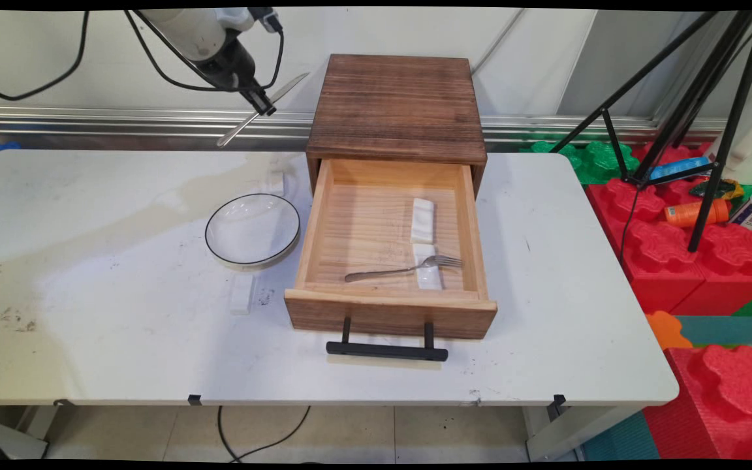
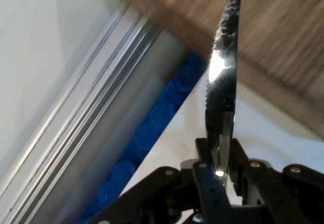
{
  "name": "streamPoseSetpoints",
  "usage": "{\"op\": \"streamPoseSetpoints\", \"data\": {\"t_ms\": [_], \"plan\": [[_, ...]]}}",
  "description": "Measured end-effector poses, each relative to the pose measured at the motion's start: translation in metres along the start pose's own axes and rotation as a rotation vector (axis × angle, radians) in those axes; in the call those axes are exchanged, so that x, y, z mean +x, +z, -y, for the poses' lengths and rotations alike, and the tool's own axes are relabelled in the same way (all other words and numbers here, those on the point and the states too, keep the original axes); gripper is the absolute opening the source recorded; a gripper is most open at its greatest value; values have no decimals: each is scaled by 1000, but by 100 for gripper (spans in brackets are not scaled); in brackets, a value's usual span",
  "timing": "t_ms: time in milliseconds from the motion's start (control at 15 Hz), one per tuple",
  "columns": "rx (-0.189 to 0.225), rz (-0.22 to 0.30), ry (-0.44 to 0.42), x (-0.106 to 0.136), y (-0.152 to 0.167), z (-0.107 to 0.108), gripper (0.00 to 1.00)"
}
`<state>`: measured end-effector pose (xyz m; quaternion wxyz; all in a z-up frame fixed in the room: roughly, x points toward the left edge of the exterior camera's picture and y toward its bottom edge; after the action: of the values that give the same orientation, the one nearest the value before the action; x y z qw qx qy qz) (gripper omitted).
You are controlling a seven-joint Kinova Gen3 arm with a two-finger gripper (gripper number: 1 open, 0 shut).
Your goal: Place the picked object into the drawer
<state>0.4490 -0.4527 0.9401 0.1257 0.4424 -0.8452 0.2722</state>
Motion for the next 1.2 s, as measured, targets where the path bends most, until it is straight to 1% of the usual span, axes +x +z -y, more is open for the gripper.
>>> {"op": "streamPoseSetpoints", "data": {"t_ms": [400, 667, 867, 1200], "plan": [[-40, -76, 79, 9, -45, -35, 0], [-67, -117, 140, 15, -66, -57, 0], [-98, -149, 216, 23, -83, -82, 0], [-159, -176, 326, 39, -98, -121, 0]]}}
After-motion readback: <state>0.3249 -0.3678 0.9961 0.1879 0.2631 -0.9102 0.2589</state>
